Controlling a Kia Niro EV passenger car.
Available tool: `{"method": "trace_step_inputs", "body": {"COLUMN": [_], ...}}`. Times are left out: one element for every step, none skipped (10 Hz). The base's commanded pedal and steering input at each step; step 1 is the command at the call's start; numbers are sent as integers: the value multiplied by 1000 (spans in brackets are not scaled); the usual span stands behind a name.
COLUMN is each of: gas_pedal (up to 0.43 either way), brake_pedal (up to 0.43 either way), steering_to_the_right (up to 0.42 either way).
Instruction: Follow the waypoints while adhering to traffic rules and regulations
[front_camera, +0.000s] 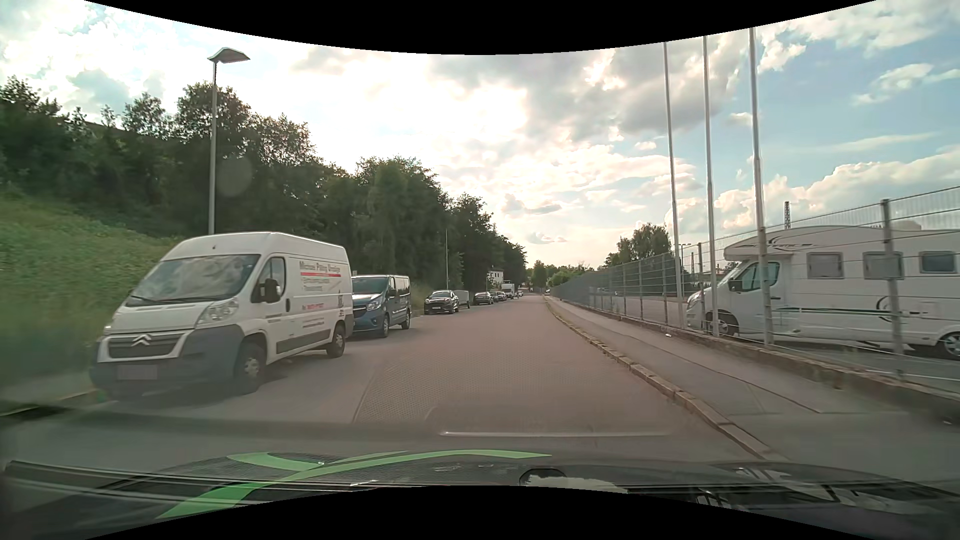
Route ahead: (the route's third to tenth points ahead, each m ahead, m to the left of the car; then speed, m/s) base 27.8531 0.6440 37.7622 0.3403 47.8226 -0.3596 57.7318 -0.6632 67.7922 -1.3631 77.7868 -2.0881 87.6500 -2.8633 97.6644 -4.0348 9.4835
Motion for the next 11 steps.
{"method": "trace_step_inputs", "body": {"gas_pedal": [67,67,67,79,79,79,79,98,138,138,138], "brake_pedal": [0,0,0,0,0,0,0,0,0,0,0], "steering_to_the_right": [11,11,11,10,9,9,9,7,6,7,7]}}
